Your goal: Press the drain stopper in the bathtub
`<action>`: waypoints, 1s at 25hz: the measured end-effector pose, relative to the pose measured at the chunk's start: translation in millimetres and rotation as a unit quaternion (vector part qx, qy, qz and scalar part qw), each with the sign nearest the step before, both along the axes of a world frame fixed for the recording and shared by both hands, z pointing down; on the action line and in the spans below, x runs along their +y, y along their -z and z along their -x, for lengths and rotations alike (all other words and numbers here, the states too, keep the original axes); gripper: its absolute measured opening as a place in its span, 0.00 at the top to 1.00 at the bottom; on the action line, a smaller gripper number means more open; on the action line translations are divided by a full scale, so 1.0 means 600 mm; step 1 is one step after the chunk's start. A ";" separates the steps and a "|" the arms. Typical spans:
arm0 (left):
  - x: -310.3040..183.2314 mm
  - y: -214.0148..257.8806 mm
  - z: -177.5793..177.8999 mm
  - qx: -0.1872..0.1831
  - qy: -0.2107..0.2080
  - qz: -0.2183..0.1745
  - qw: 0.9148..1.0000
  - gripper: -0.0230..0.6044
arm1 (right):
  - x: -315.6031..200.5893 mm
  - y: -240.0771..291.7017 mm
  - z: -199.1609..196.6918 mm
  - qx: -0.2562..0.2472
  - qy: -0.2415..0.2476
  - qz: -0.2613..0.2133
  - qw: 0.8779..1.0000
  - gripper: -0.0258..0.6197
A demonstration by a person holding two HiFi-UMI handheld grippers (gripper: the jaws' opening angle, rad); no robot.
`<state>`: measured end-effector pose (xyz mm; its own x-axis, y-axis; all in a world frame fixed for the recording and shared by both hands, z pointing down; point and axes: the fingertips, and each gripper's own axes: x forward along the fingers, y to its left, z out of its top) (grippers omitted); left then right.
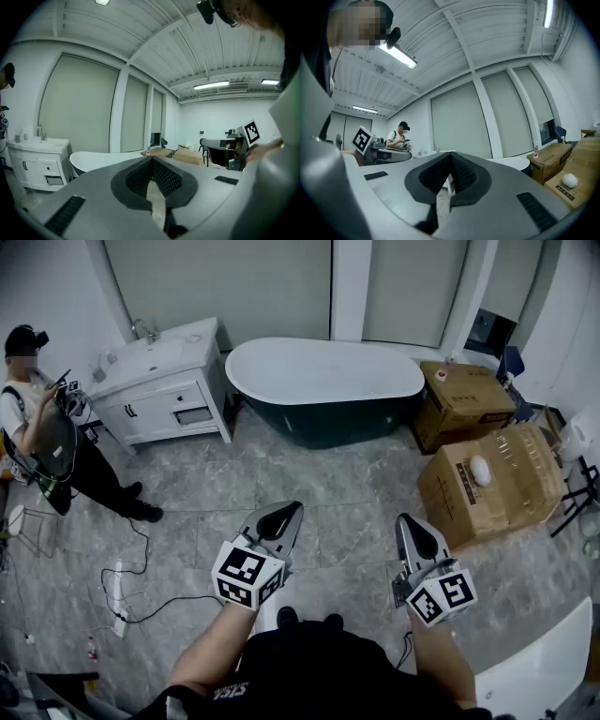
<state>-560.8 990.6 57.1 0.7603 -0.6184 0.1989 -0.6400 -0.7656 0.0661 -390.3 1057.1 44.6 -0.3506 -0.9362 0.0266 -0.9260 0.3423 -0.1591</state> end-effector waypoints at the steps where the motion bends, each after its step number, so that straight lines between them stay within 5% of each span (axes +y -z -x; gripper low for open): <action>1: -0.003 0.001 -0.002 0.001 0.004 -0.002 1.000 0.95 | -0.001 0.000 -0.007 -0.002 -0.004 -0.002 1.000 0.94; 19: 0.005 0.022 -0.108 -0.010 -0.004 -0.036 0.999 0.95 | 0.050 -0.028 -0.111 -0.026 -0.008 0.010 1.000 0.94; 25: -0.015 -0.024 -0.142 -0.002 -0.006 -0.002 1.000 0.95 | 0.032 -0.039 -0.154 -0.033 -0.023 0.012 0.999 0.94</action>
<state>-475.9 981.5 71.5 0.7663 -0.6106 0.2000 -0.6316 -0.7730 0.0601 -298.2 1076.5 68.2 -0.3081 -0.9509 0.0277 -0.9282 0.2941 -0.2280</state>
